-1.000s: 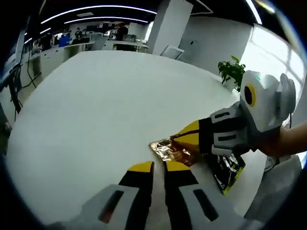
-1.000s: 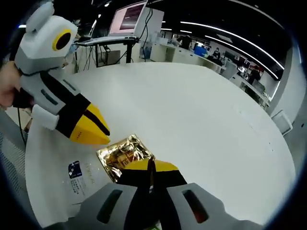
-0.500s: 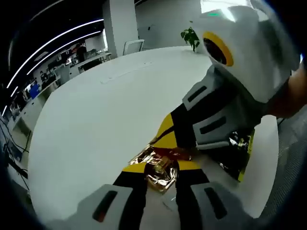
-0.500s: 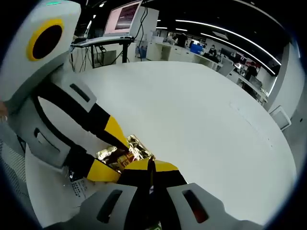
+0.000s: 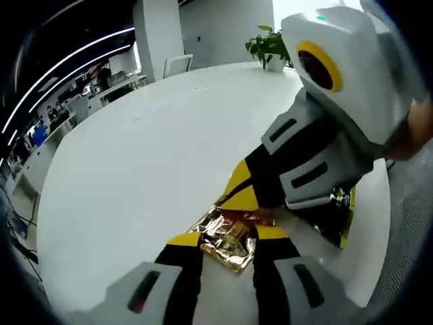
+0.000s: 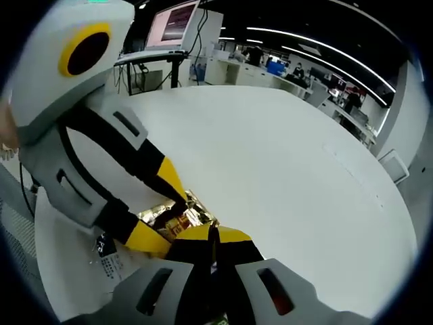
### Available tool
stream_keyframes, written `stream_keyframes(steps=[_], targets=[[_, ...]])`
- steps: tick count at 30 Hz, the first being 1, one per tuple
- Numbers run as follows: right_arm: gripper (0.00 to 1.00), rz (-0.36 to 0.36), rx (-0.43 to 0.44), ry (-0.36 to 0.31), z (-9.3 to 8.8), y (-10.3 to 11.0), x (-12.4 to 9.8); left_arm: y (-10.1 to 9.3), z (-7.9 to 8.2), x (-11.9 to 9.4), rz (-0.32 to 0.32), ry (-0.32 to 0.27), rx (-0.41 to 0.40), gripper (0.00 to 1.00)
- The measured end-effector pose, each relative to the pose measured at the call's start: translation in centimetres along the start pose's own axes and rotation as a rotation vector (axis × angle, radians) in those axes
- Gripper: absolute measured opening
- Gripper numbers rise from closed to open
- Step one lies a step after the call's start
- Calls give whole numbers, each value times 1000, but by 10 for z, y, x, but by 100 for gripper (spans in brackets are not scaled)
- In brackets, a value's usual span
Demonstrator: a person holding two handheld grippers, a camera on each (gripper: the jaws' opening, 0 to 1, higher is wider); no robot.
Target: Arrange the skincare products in the storage area until every visible bottle or jar stands upright without overlapping.
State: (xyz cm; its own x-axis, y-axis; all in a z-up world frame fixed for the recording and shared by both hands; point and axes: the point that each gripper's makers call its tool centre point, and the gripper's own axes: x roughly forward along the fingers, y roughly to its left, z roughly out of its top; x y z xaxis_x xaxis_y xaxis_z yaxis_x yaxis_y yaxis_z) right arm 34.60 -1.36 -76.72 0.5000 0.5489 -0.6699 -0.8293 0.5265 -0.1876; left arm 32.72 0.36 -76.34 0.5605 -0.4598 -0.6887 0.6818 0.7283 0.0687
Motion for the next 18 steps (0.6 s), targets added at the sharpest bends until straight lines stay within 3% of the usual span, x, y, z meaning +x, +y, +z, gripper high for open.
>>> stream_keyframes(steps=[12,18], targets=[[2,1,-22,-3,1,0,-2,2,-1,2,-18,2,12,32],[11,-22,-24,-20,1,-7,-2,2,0,2,-23,3,16,32]])
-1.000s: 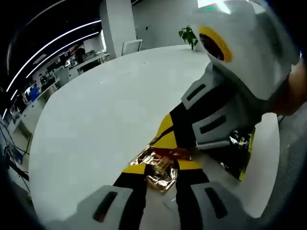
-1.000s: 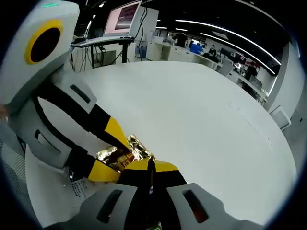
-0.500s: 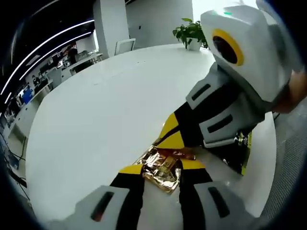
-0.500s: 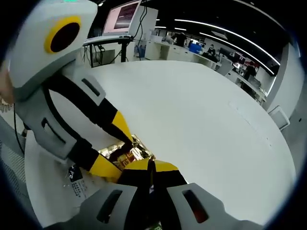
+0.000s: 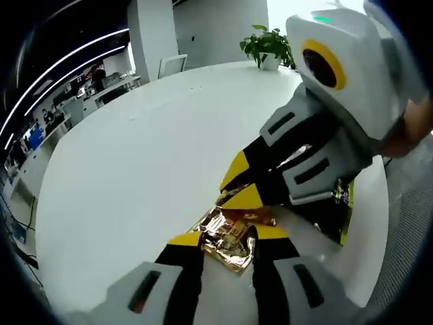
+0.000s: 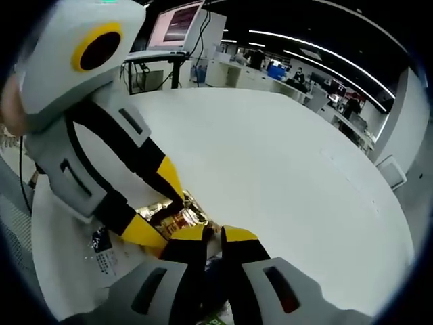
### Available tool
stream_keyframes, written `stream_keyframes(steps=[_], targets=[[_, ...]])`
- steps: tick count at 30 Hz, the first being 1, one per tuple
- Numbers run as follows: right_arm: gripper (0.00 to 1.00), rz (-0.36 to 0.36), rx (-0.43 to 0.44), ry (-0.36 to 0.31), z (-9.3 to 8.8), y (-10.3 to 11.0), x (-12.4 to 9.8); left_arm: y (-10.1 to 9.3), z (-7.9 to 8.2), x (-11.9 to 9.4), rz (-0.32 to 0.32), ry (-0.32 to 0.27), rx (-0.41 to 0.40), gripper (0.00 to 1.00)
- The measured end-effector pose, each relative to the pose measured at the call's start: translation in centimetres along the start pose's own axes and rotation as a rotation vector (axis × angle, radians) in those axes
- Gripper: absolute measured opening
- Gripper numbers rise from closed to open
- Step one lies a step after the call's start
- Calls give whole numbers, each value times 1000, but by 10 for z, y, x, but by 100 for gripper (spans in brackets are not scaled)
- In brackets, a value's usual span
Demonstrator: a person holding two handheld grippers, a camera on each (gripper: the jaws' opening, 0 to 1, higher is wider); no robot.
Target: Arrange the skincare products in the storage area until every visible bottle or jar stands upright without overlapping.
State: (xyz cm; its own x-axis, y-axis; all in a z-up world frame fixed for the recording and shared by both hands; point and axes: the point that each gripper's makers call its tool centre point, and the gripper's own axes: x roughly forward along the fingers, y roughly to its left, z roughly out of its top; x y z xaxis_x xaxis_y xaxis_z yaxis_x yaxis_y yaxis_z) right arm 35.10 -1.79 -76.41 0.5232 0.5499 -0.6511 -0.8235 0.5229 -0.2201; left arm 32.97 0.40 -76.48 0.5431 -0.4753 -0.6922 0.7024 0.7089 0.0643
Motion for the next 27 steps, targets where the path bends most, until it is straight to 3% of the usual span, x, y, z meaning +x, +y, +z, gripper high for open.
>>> stream_keyframes(steps=[13,27], targets=[[23,-43,9,-18,0,-8,-10,1,1,0,0,-1,12,31],[23,-45,16,-50,10,-14,-25,-1,3,-1,19,9,-14,33]])
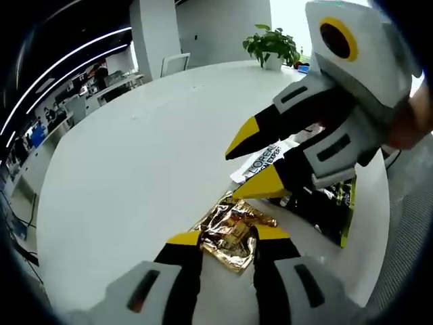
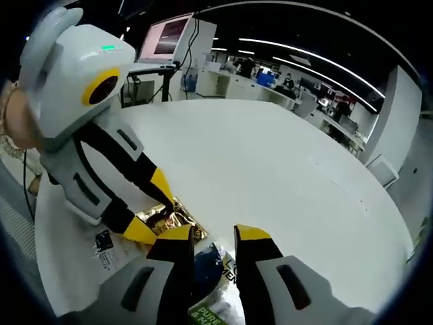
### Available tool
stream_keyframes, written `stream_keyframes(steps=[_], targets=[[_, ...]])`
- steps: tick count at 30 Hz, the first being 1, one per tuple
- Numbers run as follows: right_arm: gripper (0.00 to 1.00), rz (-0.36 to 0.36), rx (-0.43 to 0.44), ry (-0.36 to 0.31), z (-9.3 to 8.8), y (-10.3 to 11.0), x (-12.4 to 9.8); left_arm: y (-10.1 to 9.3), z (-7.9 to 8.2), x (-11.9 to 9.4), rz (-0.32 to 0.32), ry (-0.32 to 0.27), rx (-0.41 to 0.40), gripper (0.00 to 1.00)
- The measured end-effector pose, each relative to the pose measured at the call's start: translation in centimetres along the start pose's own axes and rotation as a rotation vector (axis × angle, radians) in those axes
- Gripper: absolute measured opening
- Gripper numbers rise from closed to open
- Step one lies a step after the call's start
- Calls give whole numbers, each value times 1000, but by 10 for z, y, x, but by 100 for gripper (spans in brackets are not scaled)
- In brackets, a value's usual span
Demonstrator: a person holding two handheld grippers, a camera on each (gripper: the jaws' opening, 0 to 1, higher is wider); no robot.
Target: Arrange the skincare products in the storage area until every visible bottle or jar stands upright without overlapping.
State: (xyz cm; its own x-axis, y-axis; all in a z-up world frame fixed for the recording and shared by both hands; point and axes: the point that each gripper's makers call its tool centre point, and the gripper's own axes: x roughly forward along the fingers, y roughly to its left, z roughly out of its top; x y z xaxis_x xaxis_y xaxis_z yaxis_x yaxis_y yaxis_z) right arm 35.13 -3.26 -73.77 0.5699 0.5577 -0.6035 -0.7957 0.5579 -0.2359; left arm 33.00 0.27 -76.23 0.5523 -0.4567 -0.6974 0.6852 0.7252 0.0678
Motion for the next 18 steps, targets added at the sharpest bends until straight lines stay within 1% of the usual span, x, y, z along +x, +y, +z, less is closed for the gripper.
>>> stream_keyframes(steps=[8,11,16,18], targets=[[24,-1,2,-5,2,1,-6,-2,0,-1,-1,4,20,34],[25,-4,-2,-14,5,0,-11,-1,4,-3,2,0,21,35],[30,-6,-6,-27,5,1,-16,-1,8,-8,7,-9,14,37],[32,-4,-3,-35,8,4,-22,-1,8,-9,11,-10,7,38]])
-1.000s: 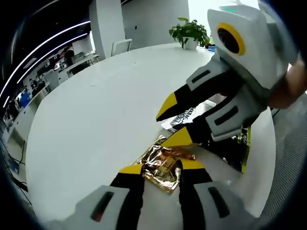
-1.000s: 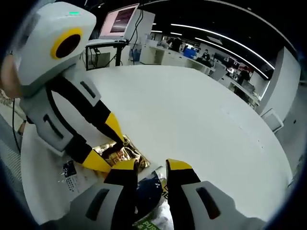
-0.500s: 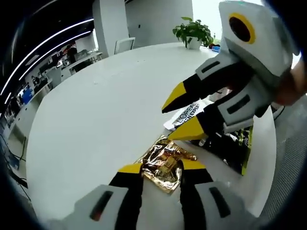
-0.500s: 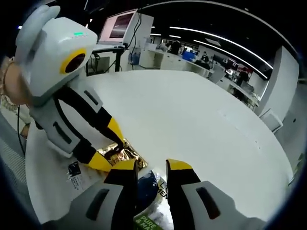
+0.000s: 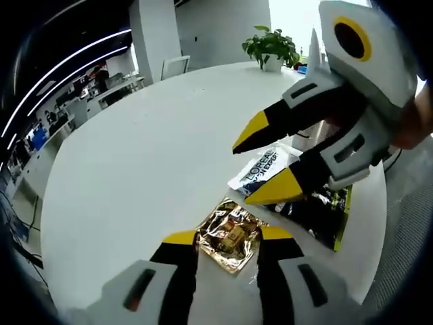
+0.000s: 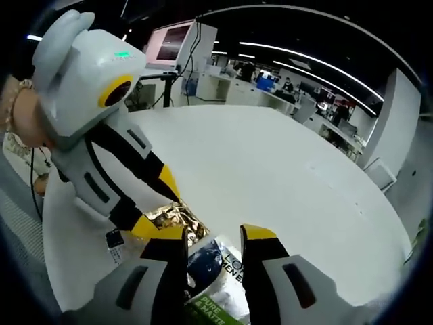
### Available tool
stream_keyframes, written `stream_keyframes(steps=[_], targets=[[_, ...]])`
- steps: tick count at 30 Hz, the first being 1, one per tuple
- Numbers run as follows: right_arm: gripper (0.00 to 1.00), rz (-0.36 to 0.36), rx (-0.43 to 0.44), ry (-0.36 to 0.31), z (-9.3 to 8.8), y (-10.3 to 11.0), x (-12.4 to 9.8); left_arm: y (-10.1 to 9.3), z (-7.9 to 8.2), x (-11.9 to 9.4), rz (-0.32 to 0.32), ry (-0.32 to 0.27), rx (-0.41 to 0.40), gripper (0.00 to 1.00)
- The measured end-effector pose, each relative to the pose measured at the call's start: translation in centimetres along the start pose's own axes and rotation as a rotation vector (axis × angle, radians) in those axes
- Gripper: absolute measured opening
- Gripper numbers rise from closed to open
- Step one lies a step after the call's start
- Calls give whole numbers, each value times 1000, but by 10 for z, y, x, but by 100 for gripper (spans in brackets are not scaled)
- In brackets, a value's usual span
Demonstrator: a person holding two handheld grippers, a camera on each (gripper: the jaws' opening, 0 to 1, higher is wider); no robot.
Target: Arrange the skincare products in the storage area until every visible bottle or jar stands upright without overlapping.
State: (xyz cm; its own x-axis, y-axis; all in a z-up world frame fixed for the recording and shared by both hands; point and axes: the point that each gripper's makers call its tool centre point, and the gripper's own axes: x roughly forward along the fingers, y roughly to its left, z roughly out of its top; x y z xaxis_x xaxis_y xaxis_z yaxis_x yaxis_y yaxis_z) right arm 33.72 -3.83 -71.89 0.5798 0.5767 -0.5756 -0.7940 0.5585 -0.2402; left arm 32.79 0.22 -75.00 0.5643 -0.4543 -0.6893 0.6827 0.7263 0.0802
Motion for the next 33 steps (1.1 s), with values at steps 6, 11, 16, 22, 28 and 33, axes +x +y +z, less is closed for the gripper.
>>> stream_keyframes(steps=[6,11,16,22,28,33], targets=[[40,12,25,-19,2,9,-13,-2,-3,-9,13,2,-18,44],[49,37,34,-32,1,19,-21,-6,-5,-21,23,3,-17,51],[56,54,50,-60,0,29,-37,-13,-11,-31,28,18,-9,58],[64,71,49,-68,-8,40,-55,-19,-13,-46,36,12,-24,62],[74,98,44,-92,-11,58,-81,-30,-14,-60,34,6,-35,69],[80,93,67,-103,-19,64,-104,-41,-20,-72,22,-2,-74,73]])
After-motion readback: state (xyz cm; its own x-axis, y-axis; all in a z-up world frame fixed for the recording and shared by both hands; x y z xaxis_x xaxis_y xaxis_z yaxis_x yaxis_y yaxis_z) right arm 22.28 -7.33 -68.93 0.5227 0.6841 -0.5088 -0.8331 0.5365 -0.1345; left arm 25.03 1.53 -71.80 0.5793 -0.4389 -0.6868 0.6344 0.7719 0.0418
